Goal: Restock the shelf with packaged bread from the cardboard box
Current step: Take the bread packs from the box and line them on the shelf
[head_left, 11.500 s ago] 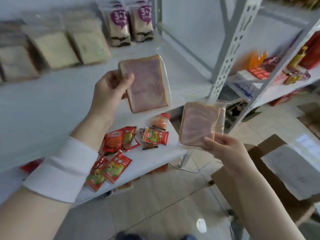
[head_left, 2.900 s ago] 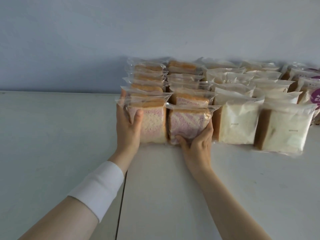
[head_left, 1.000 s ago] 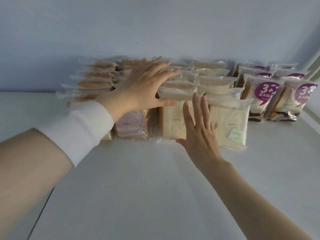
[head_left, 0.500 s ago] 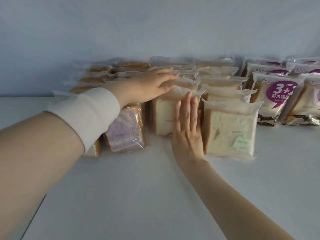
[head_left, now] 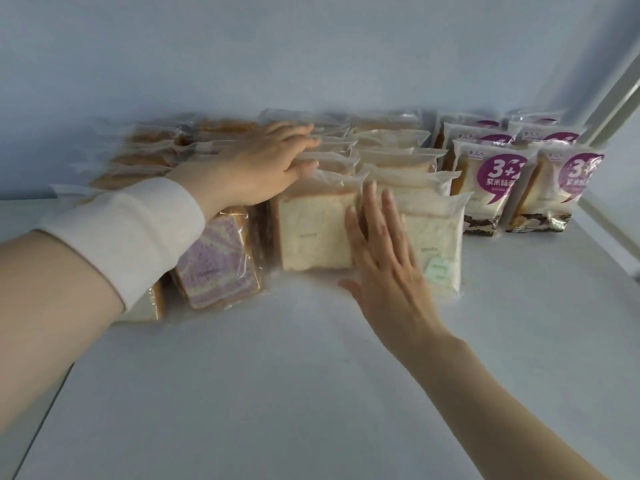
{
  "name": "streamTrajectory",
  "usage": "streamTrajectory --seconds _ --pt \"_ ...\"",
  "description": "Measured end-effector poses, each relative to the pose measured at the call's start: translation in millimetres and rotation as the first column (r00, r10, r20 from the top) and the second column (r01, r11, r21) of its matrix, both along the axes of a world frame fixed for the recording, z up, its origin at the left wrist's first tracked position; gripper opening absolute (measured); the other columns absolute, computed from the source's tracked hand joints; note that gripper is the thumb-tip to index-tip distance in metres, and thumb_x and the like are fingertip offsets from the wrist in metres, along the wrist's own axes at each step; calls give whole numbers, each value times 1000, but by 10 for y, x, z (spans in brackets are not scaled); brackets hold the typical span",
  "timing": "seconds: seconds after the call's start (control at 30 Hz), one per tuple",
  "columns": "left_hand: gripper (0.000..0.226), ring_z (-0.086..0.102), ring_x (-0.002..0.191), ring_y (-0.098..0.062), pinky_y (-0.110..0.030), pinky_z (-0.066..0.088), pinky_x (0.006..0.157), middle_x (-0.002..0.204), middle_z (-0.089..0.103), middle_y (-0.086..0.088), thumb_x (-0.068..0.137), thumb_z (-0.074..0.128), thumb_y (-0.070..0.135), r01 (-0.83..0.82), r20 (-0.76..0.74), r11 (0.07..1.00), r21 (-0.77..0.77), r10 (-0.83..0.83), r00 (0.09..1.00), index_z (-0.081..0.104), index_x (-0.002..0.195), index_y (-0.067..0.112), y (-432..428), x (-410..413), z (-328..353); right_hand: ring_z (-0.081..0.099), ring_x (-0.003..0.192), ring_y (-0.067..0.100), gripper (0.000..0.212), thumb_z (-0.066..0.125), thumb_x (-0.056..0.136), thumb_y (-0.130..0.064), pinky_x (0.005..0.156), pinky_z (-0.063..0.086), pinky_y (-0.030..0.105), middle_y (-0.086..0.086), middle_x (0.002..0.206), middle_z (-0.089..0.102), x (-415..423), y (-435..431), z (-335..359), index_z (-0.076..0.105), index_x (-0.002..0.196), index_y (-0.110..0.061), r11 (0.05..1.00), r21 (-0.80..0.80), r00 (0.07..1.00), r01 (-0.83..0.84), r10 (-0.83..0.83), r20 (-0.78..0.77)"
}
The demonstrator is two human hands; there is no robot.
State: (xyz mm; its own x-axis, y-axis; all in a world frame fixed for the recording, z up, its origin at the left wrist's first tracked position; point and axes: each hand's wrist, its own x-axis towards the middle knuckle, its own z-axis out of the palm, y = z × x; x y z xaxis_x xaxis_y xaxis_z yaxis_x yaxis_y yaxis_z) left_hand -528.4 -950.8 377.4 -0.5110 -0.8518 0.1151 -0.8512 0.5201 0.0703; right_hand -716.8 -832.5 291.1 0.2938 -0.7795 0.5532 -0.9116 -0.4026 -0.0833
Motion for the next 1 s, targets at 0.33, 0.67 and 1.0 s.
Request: streamTrajectory --seconds 0.33,0.67,1.0 --pt "61 6 145 -13 -37 3 117 158 7 5 92 26 55 97 54 995 31 -99 994 20 146 29 -59 -1067 -93 6 135 48 100 82 63 -32 110 17 53 31 143 4 -834 -243 -284 20 138 -9 999 -51 1000 6 -4 28" --pt "80 11 143 -10 -30 11 116 155 19 9 76 18 65 90 -61 996 10 -89 994 20 146 26 13 -1011 -144 13 131 49 98 76 68 -35 111 18 53 30 140 12 -824 -575 -399 18 138 1 984 -173 995 -52 66 75" --pt "59 7 143 -9 -30 7 117 155 18 8 92 34 44 123 -52 991 -50 -126 991 20 146 21 11 -960 -183 16 133 54 88 65 77 -41 110 22 58 34 143 17 -856 -487 -267 24 137 9 993 -27 990 -115 117 76"
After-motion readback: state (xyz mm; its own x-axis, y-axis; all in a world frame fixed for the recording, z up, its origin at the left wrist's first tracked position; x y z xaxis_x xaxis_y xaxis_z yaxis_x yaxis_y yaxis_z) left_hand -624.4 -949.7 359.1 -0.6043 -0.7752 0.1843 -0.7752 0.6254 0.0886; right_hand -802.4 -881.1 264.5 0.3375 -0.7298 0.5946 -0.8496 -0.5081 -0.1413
